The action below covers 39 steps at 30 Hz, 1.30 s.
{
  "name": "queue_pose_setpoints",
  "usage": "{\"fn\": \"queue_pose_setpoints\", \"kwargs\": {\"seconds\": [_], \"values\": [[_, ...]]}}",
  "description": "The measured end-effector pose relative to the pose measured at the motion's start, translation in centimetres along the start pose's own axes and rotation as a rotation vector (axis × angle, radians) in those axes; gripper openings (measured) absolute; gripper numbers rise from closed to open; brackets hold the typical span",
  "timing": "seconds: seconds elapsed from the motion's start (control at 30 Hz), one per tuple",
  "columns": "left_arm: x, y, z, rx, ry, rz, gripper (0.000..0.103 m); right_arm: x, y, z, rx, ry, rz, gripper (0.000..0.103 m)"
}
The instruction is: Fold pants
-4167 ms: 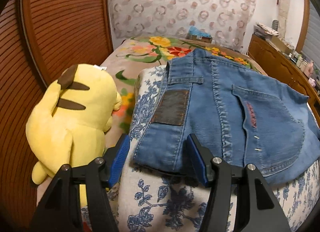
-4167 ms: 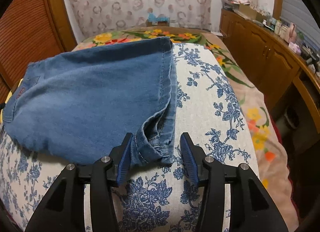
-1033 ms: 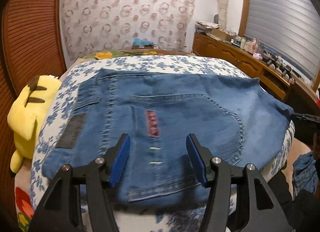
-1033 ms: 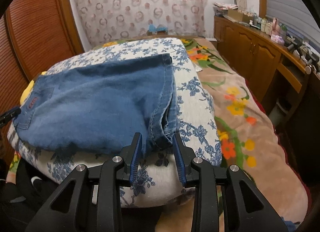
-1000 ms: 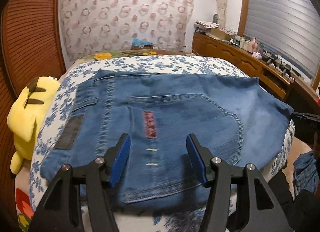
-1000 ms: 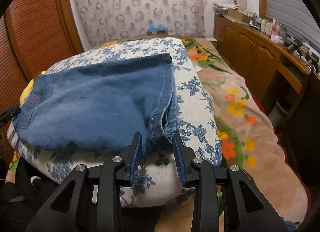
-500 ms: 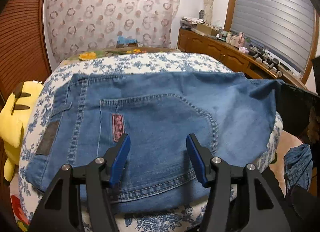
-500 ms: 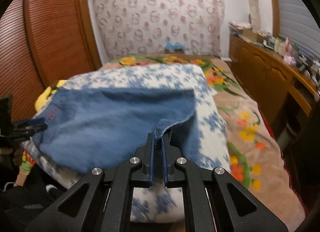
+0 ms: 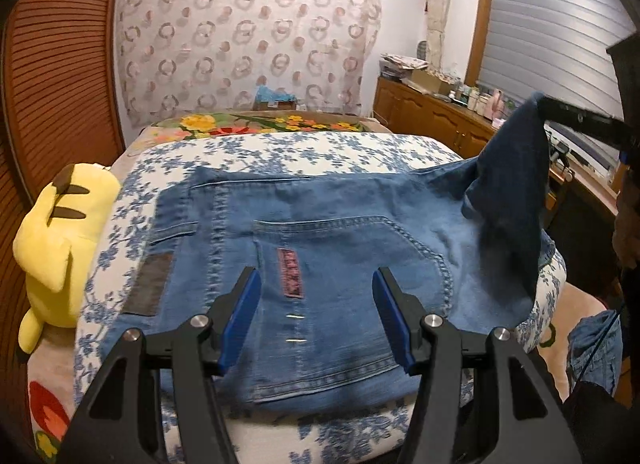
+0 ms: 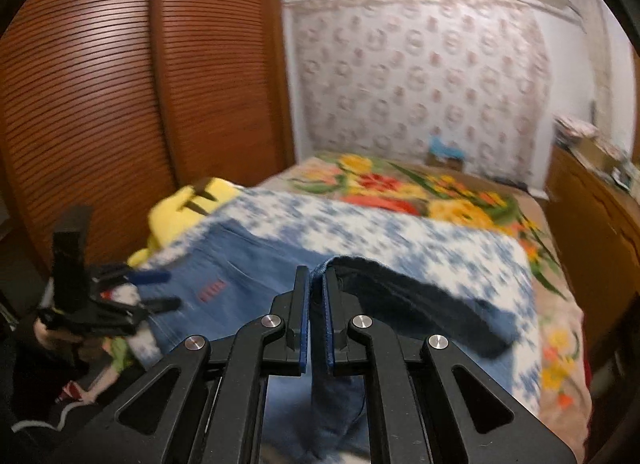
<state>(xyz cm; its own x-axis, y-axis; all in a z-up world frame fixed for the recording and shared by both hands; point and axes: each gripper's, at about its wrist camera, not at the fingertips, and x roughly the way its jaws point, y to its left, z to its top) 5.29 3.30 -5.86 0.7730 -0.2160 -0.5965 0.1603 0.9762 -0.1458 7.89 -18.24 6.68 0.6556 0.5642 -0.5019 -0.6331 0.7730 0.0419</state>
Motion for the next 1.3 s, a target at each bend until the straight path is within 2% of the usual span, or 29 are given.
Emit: {"fn": "queue_pose_setpoints", "kwargs": {"seconds": [0.3, 0.53, 0.7, 0.8, 1.03, 1.27, 1.3], "values": [[-0.8, 2.6, -0.9, -0.041, -0.002, 0.029, 0.057, 4.1, 4.7, 3.2, -0.064, 0.005, 0.127, 0.003], [-0.6, 3.6, -1.3, -0.064, 0.009, 0.035, 0.057, 8.0, 6.5, 2.3, -0.076, 0.102, 0.177, 0.004], [-0.5, 3.1, -1.3, -0.056, 0.011, 0.023, 0.057, 8.4, 6.8, 1.4, -0.110, 0.119, 0.142, 0.017], [-0.3, 2.5, -1.1, -0.049, 0.009, 0.006, 0.057, 7.5, 5.9, 1.7, -0.094, 0.104, 0.104, 0.030], [1.5, 0.2, -0.4, 0.010, 0.030, -0.030, 0.057, 6.2, 2.5, 0.5, -0.063, 0.114, 0.014, 0.043], [4.6, -1.1, 0.7, 0.036, 0.058, -0.093, 0.057, 7.2, -0.7, -2.1, -0.001, 0.186, -0.055, 0.050], [5.2, -1.3, 0.7, 0.046, 0.069, -0.104, 0.049, 7.4, -0.9, -2.4, 0.005, 0.195, -0.058, 0.051]]}}
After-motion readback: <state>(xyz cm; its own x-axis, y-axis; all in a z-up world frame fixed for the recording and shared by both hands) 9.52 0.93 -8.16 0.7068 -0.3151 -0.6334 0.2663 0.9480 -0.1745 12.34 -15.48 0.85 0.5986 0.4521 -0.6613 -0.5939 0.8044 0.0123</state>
